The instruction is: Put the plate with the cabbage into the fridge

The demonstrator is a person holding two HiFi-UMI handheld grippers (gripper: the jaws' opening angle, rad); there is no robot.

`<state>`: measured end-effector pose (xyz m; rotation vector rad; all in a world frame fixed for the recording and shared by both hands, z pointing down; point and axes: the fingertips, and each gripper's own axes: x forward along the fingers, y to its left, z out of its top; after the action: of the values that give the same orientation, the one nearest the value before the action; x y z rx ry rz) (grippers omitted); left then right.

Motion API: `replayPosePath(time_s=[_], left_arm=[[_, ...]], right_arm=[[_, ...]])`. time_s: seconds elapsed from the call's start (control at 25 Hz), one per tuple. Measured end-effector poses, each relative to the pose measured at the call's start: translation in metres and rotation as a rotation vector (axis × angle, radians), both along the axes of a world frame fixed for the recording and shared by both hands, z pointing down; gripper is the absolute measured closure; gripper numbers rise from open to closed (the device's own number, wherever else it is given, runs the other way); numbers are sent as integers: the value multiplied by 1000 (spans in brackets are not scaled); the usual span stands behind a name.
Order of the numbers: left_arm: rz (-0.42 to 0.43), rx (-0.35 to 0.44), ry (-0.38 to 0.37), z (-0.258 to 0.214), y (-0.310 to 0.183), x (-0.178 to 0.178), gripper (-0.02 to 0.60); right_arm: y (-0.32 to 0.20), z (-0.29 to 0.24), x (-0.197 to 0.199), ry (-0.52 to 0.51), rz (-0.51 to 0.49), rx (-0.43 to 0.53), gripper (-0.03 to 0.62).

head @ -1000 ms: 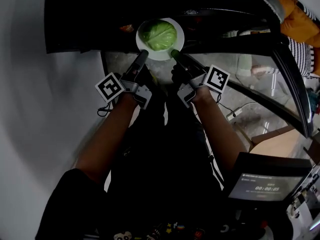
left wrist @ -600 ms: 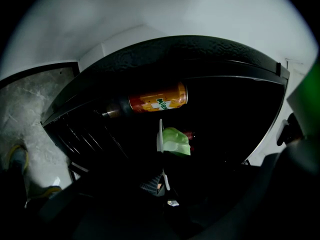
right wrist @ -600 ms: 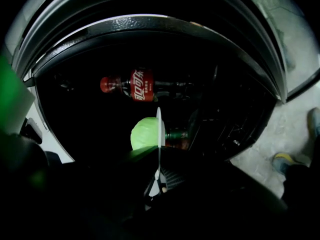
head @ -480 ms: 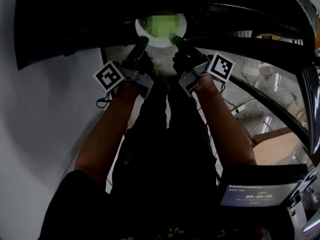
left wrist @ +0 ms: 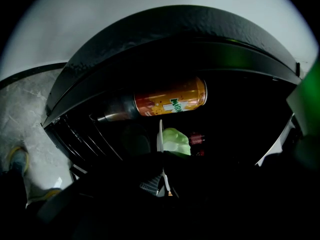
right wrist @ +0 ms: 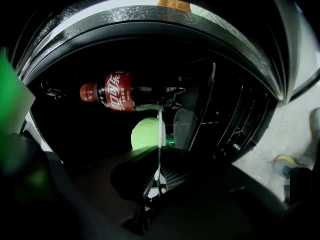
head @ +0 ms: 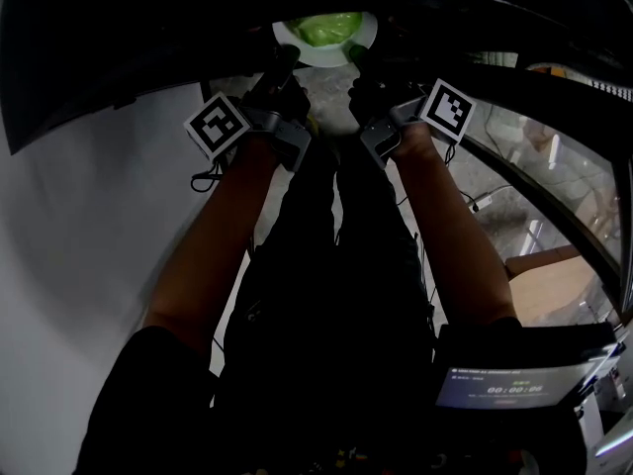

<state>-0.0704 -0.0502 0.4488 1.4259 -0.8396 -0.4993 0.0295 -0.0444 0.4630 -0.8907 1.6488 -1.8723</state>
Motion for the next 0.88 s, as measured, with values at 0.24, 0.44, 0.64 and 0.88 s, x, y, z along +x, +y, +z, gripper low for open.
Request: replayPosePath(time_s=[0.24, 0.44, 0.64, 0.88], left_arm=[[-10, -12, 11, -1, -1, 2, 571], [-16, -19, 13, 0, -1, 3, 571], [0, -30, -46, 10, -3, -3, 571], [-12, -82, -55, 14, 2, -2, 571]], right_arm=[[0, 1, 0, 4, 13, -14, 576], [0, 3, 1, 6, 18, -22, 576], [-4, 5, 1, 14, 25, -36, 576], [-1, 7, 2, 38, 24, -51, 576]])
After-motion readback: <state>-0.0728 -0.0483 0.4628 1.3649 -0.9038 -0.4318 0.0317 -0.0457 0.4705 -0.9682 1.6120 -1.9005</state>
